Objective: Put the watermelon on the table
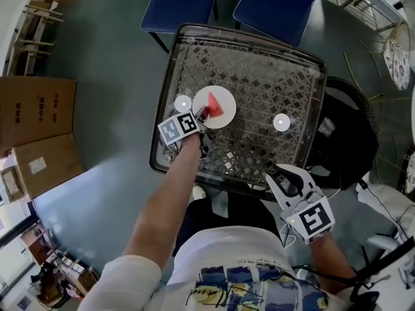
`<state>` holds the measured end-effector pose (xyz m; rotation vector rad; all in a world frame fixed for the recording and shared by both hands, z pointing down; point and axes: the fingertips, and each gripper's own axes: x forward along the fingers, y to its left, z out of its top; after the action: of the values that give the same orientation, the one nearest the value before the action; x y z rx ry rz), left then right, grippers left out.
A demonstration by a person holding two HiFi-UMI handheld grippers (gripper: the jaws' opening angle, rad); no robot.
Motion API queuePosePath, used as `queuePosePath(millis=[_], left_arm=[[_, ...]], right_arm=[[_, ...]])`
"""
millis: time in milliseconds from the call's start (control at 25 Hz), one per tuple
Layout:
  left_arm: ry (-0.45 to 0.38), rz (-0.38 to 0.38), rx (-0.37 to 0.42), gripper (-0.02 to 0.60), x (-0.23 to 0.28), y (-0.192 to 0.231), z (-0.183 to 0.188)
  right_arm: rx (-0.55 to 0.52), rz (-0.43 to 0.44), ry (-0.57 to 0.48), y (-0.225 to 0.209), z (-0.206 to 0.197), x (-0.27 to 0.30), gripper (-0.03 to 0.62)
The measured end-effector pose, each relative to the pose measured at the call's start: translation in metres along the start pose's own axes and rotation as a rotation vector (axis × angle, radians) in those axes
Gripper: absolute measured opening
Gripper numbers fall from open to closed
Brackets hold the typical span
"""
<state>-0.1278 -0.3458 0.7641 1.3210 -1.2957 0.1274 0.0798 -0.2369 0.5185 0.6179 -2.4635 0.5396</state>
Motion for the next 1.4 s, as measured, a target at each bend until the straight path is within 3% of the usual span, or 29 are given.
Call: queuePosePath(millis=[480,760,920,1120,1400], left_arm=[[0.04,0.165,0.126,0.141,0.001,0.008,0.004],[0.065,0.24,0.236,0.166,0.002,0.008,0.005],[0.071,0.259,0.257,0.169,0.0,0.009,0.007],[0.081,0.343,0.376,0.173,-0.001,0.015,0.009],[0.053,0.331,0.368,0.173,-0.01,0.014,0.017]], right_arm=[[0.011,0.0,0.0,0.002,-0.002,0.001,0.061],[0.019,0.01,0.014,0.005,-0.004,-0.003,0.061],[0.022,0.002,0.008,0.007,-0.003,-0.003,0.061],[0.017,0.007,0.02,0.006,-0.006,-0.003,0.061],[0.007,-0.013,-0.009,0.004,-0.007,-0.006,0.061]])
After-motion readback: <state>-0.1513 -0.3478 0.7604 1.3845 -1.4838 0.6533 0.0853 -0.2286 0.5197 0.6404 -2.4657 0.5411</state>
